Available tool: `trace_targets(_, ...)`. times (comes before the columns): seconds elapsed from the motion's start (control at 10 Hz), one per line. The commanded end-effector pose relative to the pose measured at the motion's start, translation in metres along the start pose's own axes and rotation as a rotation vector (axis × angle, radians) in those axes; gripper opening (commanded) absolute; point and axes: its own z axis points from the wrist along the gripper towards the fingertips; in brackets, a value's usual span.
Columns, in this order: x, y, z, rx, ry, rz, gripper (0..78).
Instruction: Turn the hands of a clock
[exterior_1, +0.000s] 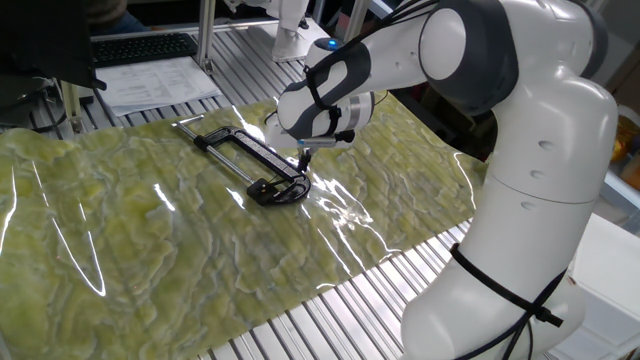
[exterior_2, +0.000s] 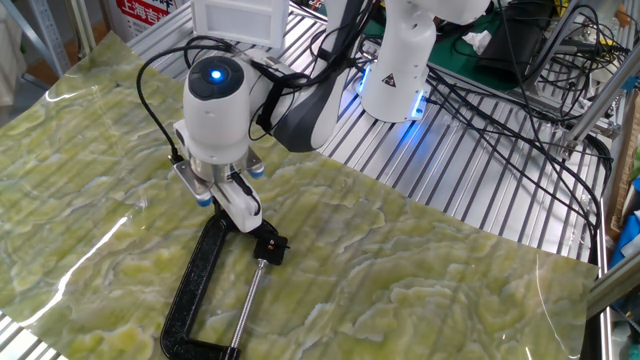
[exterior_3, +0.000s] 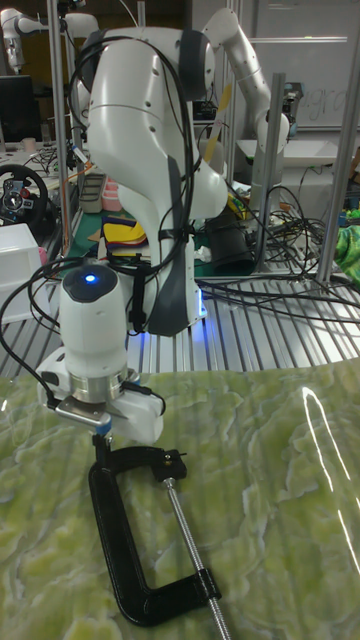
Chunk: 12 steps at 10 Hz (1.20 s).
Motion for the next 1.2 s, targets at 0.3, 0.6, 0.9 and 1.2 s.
trace_targets(0.3,-0.003,0.01,0.007,-0.022,-0.009,0.036,0.0)
trace_targets(0.6,-0.007,0.018,0.004,-0.022,-0.009,0.051,0.0)
trace_targets(0.9,-0.003,0.019,0.009,-0.026,-0.009,0.054,0.0)
trace_targets(1.2,0.003,0.018,0.013,-0.025,-0.009,0.051,0.0)
